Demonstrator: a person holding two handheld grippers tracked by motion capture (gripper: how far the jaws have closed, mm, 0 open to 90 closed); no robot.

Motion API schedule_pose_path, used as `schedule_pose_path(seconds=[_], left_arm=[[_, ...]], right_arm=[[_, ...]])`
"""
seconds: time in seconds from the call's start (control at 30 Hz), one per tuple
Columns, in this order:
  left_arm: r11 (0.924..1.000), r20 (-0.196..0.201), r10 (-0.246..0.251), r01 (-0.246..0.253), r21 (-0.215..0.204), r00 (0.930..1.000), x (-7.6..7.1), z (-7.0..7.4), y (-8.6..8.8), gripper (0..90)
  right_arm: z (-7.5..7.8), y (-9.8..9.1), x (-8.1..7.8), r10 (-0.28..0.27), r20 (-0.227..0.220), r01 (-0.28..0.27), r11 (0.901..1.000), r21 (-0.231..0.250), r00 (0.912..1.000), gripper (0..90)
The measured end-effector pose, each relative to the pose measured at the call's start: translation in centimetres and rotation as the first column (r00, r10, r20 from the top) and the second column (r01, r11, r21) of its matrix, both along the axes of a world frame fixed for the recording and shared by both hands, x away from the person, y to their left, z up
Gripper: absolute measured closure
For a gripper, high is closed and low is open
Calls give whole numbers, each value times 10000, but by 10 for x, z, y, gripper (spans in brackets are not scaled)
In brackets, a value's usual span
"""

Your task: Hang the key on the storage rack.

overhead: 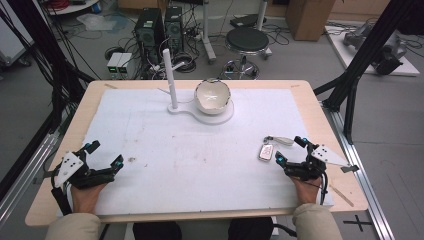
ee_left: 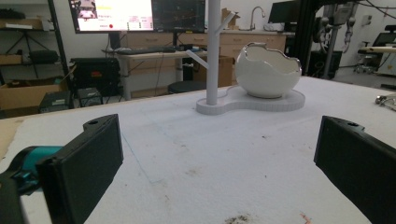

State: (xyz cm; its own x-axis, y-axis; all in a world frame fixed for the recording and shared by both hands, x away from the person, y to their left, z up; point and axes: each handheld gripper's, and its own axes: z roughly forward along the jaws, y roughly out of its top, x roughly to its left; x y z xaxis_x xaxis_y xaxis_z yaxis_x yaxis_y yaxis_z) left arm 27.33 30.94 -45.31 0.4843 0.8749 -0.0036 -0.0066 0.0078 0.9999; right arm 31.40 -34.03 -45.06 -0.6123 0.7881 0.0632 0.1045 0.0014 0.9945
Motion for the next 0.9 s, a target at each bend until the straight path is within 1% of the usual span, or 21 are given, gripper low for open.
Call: schedule_pose_path(seconds=[0.07,0.1,0.2,0.23,0.3,0.4,0.47,0.53,0.63,0.77,0.8,0.87,0.9], left_arm=[[10000,-8,24,-24,61,10000,0,0,0,17],[10000,-6,62,-62,-2,10000,0,0,0,17],[9999,-88,165,-164,30,9998,1,0,0,17],[9998,-86,188,-188,-18,9998,1,0,-1,17],[9998,-108,194,-193,46,9998,1,0,-1,17],[9998,-107,180,-180,-8,9998,1,0,-1,17],[9998,-98,174,-173,72,9998,0,0,-1,17],[9998,-41,180,-180,14,9998,0,0,-1,17],[9998,-87,181,-181,2,9998,1,0,-1,17],[9998,-191,175,-173,119,9997,2,1,-2,17],[9997,-240,171,-168,156,9996,2,1,-2,17],[9997,-243,200,-197,143,9995,2,1,-2,17],[9997,-213,195,-192,165,9996,2,1,-2,17]], right_arm=[[0,0,0,30,2,-30,10000,0,10000,6],[0,0,0,52,11,-52,10000,-10,10000,6],[0,0,0,62,30,-62,10000,25,10000,6],[0,0,0,49,61,-49,10000,-20,10000,6],[0,0,0,60,17,-60,10000,-23,10000,6],[0,0,0,72,60,-72,10000,-26,10000,6],[0,0,0,101,46,-101,9999,-38,9999,6],[0,0,0,88,56,-87,10000,-48,9999,6],[0,1,-1,109,4,-109,9999,-36,9999,6],[0,0,1,271,89,-271,9996,-85,9996,6],[1,0,1,252,-23,-252,9997,-47,9997,6],[1,-1,2,239,-15,-239,9997,-26,9997,6],[2,-2,4,209,-294,-206,9997,89,9993,6]])
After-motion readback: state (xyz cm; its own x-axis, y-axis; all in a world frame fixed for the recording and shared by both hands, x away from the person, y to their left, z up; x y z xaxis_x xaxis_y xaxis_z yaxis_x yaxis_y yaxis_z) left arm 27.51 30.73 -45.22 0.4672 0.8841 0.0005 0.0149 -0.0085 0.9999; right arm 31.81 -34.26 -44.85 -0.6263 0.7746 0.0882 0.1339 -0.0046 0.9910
